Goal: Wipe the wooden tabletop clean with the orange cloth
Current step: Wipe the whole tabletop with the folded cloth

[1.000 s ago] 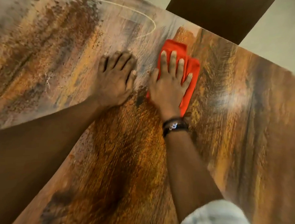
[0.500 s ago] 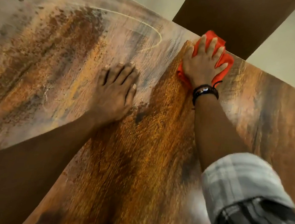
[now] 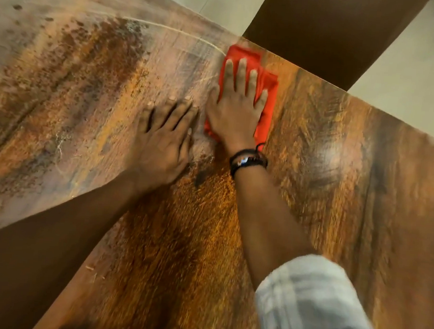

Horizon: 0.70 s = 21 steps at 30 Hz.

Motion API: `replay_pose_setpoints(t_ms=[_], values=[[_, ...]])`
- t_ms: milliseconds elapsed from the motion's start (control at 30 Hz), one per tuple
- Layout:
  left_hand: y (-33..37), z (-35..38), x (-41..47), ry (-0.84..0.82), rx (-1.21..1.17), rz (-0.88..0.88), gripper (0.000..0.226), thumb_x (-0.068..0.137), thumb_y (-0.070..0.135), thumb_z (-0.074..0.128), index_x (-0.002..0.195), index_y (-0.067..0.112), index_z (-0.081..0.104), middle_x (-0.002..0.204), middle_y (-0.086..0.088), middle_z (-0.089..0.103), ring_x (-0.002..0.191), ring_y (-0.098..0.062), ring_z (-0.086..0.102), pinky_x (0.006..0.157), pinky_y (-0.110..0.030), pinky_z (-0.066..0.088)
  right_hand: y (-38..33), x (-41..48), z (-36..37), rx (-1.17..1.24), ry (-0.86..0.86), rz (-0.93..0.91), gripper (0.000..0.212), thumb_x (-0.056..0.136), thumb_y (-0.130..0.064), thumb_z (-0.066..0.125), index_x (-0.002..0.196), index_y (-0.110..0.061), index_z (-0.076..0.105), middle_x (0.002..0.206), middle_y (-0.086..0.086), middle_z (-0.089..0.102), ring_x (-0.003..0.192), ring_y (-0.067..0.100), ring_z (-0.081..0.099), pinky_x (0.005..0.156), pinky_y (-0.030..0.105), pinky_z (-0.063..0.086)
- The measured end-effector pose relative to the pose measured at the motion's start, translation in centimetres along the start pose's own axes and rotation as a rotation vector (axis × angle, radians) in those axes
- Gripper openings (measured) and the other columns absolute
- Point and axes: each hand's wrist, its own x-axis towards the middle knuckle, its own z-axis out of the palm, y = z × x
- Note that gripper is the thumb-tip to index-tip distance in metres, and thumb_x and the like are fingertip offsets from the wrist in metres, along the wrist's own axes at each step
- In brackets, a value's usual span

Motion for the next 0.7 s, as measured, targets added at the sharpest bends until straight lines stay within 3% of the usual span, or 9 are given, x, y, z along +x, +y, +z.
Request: replay_pose_setpoints(t_ms=[133, 233, 433, 567, 700], values=[[-0.1, -0.2, -0.3, -0.007, -0.022, 0.002, 0.066, 0.096, 0.040, 0.013, 0.156, 0.015, 0.025, 0.163, -0.005, 0.024, 0.151, -0.029, 0.017, 0.120, -0.055, 0.011, -1.1, -10.3, 1.4, 0.040, 0.056, 0.004, 0.060, 0.105, -0.046, 0.022, 0.162, -0.030, 0.009, 0.170, -0.003, 0.000, 0.157, 0.020, -0.003, 0.124, 0.055, -0.005], [-0.1, -0.2, -0.2, -0.020, -0.047, 0.002, 0.065, 0.097, 0.041, 0.011, 0.156, 0.015, 0.025, 0.163, -0.005, 0.024, 0.152, -0.029, 0.015, 0.121, -0.055, 0.008, -1.0, -11.7, 1.6, 0.012, 0.055, 0.032, 0.060, 0.103, -0.047, 0.022, 0.161, -0.035, 0.012, 0.170, -0.006, 0.003, 0.157, 0.018, -0.001, 0.124, 0.056, -0.002], [-0.3, -0.1, 0.1, -0.063, -0.060, -0.001, 0.071, 0.095, 0.047, 0.001, 0.158, 0.019, 0.014, 0.166, -0.001, 0.010, 0.153, -0.026, 0.001, 0.122, -0.055, -0.002, -0.4, 0.0, 0.6, 0.033, 0.052, 0.087, 0.060, 0.107, -0.046, 0.021, 0.162, -0.029, 0.005, 0.170, -0.001, -0.002, 0.157, 0.023, -0.003, 0.122, 0.060, -0.006], [-0.5, 0.6, 0.1, -0.061, -0.037, 0.013, 0.063, 0.099, 0.041, 0.014, 0.159, 0.020, 0.009, 0.167, 0.000, 0.004, 0.153, -0.024, -0.005, 0.122, -0.054, -0.006, -0.3, 8.5, -0.3, 0.040, 0.043, 0.156, 0.058, 0.106, -0.044, 0.024, 0.162, -0.030, 0.011, 0.170, -0.001, 0.004, 0.157, 0.025, 0.000, 0.122, 0.061, -0.003], [-0.4, 0.8, -0.2, -0.041, -0.066, 0.020, 0.063, 0.100, 0.040, 0.017, 0.159, 0.019, 0.010, 0.167, 0.000, 0.006, 0.154, -0.023, -0.003, 0.122, -0.052, -0.007, -0.1, 8.8, -0.6, 0.024, 0.018, 0.164, 0.058, 0.107, -0.043, 0.024, 0.162, -0.029, 0.010, 0.170, -0.001, 0.003, 0.157, 0.025, 0.001, 0.123, 0.058, -0.003]])
